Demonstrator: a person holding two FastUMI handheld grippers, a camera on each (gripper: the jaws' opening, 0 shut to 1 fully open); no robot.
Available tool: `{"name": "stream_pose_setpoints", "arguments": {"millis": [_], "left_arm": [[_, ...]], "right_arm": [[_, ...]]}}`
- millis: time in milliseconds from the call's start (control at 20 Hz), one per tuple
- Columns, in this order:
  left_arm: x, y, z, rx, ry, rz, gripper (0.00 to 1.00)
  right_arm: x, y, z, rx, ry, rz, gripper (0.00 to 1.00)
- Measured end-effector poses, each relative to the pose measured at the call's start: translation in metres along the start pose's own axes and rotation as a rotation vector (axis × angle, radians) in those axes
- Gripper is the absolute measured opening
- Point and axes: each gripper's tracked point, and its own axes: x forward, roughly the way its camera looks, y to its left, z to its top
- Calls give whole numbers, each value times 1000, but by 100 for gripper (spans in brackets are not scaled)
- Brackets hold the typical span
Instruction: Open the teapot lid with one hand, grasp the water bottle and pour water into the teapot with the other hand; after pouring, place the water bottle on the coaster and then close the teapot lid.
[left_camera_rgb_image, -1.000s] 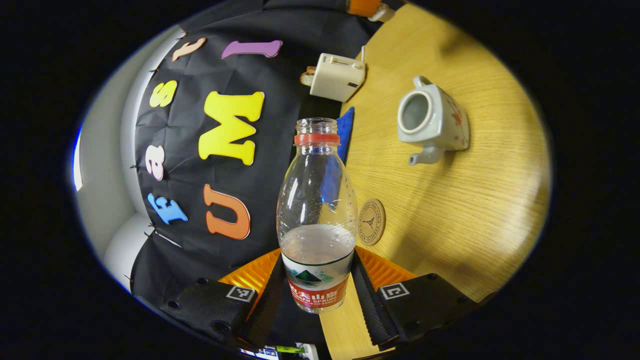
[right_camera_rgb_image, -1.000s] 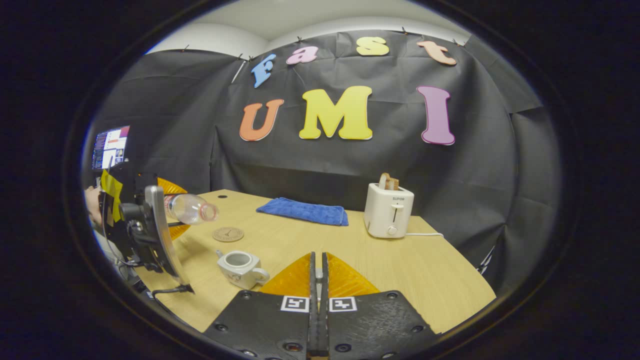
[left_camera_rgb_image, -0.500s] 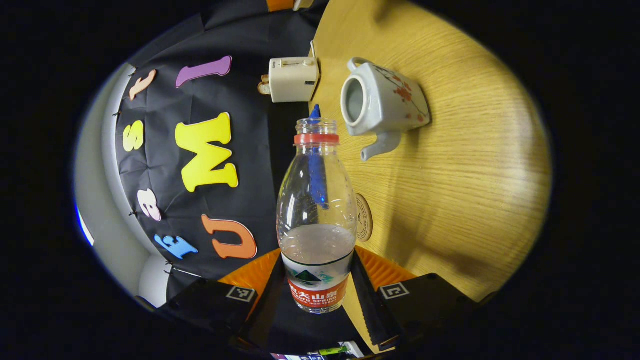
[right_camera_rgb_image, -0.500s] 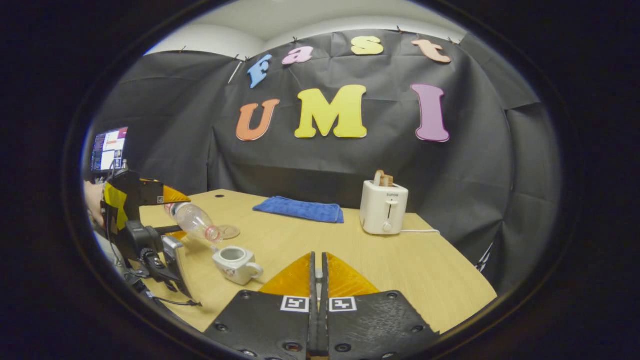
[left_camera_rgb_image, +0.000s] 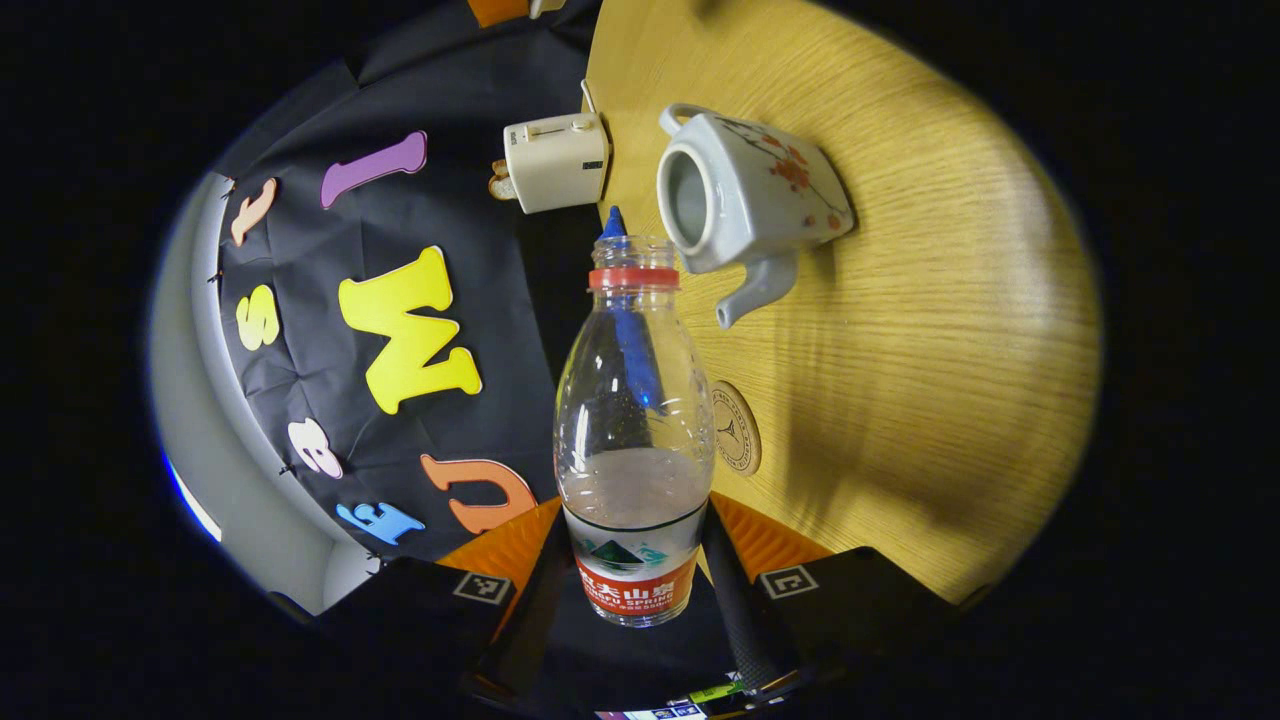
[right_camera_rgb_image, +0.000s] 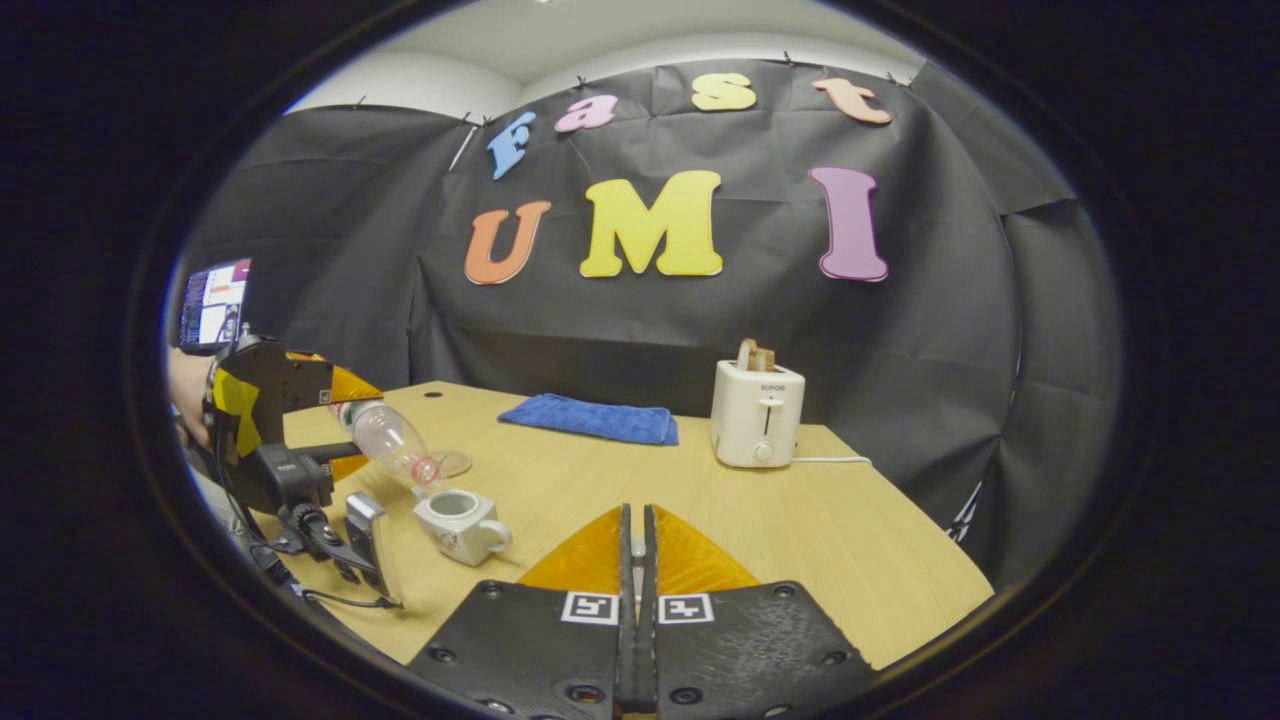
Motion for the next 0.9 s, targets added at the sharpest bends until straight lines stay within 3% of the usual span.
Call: {"name": "stream_pose_setpoints", "arguments": {"millis": [900], "left_arm": [[0,26,14,176,41,26,75]], "right_arm": [[-8,-9,-1,7,-15,-4,0]]}}
